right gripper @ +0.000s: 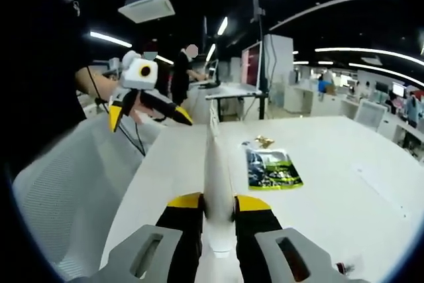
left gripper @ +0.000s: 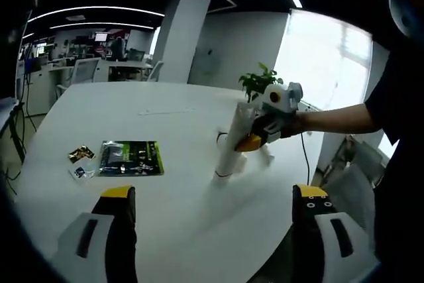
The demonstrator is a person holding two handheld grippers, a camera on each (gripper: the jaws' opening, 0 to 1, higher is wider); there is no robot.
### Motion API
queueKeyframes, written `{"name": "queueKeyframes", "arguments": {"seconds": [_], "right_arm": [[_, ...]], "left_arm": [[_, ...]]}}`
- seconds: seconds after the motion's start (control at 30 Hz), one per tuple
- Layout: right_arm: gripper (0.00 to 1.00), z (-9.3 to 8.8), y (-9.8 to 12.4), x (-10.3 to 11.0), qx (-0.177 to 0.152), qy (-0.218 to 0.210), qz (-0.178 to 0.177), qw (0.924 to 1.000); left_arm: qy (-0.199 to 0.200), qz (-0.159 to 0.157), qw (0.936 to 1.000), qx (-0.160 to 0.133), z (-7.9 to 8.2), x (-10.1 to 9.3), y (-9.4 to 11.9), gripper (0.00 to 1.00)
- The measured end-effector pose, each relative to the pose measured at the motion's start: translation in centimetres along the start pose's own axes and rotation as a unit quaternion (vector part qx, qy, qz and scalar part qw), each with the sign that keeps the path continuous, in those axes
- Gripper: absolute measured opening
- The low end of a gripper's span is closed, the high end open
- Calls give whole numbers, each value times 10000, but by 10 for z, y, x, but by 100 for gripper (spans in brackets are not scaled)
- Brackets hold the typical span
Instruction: Arrange the skincare products in the storage area until every visible bottle or jar stands upright without overlapping.
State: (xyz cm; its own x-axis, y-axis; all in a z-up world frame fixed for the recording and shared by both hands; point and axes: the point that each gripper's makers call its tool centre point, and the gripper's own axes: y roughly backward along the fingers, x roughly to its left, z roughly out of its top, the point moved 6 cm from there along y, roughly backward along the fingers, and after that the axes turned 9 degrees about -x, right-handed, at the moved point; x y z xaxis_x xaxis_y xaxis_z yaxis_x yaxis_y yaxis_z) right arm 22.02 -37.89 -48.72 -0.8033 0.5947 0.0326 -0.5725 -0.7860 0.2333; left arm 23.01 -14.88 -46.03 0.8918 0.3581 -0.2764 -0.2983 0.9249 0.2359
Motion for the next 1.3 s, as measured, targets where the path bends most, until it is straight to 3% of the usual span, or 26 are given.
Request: {"name": "queueKeyframes", "arguments": {"seconds": [0.27, 0.73, 0.9, 0.97, 1.03, 1.13, 1.3], "right_arm": [[13, 2, 5, -4, 30, -317, -275, 9991], [36, 2, 25, 8, 287, -506, -729, 9956], [52, 3, 34, 10, 451, -521, -1137, 9911], [61, -1, 43, 8, 729, -601, -1408, 9855], [67, -2, 49, 7, 762, -564, -1558, 9832], [65, -3, 57, 14, 792, -956, -1707, 9775], [70, -4, 65, 24, 807, -992, -1928, 9729]], "left_arm": [[-5, -4, 10000, -12, 0, 0, 0, 90], [-51, -87, 9999, -33, 4, -1, -4, 90], [7, -63, 10000, 14, 4, -1, -3, 90], [19, -58, 10000, 42, 2, 0, -2, 90], [34, -53, 10000, 69, 2, -1, 0, 90], [67, -35, 10000, 32, 4, 1, 2, 90], [97, -17, 9999, 82, 5, 5, 4, 90]]}}
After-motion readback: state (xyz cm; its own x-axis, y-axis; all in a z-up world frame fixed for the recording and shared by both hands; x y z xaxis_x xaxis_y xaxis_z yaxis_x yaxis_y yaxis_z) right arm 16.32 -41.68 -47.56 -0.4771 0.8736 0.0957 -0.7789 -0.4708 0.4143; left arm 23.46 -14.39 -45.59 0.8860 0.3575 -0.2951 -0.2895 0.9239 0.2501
